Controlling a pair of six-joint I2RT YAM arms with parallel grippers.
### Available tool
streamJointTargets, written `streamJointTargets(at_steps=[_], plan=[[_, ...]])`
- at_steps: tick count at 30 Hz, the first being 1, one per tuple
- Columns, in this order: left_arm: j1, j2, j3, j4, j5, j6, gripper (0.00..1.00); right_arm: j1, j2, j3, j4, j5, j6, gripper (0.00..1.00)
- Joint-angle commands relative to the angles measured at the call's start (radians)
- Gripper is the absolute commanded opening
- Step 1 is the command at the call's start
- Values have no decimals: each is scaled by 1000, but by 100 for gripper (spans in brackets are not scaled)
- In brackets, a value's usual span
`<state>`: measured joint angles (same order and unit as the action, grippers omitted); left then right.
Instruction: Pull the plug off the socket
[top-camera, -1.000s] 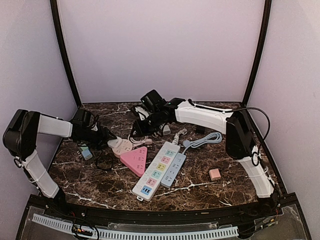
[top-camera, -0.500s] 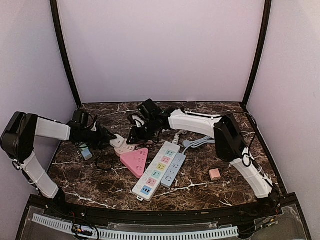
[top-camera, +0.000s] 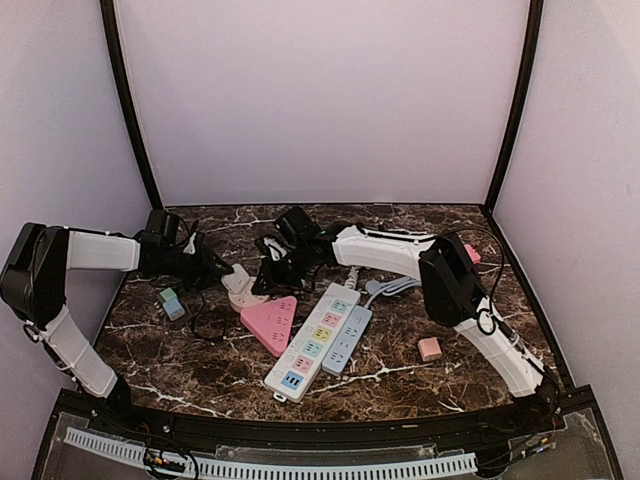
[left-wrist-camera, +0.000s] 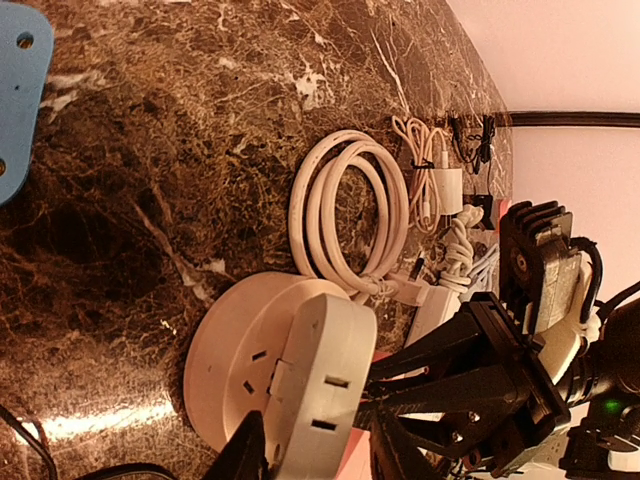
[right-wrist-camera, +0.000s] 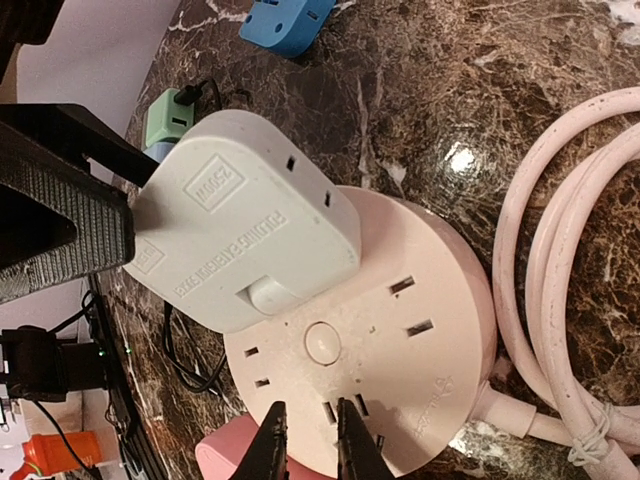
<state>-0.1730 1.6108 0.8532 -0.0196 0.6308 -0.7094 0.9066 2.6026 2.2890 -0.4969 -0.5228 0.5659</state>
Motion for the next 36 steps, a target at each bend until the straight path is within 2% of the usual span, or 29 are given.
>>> streamJointTargets(at_steps=[1,11,16,30,36], plan=[[-30,12,70,-118,-39,110,33,11,38,41,37,-20,27,15],[-105,55,197,-294,-168,212,31,11,57,46,46,-32,52,13],[-122,79,221,-323,-187,223,30,9,59,41,46,-35,55,13],[-234,117,336,-523,-476,321,26,5,74,46,65,-42,96,11],[-259,138,375,-581,-551,346,25,2,100,73,82,-61,141,10]])
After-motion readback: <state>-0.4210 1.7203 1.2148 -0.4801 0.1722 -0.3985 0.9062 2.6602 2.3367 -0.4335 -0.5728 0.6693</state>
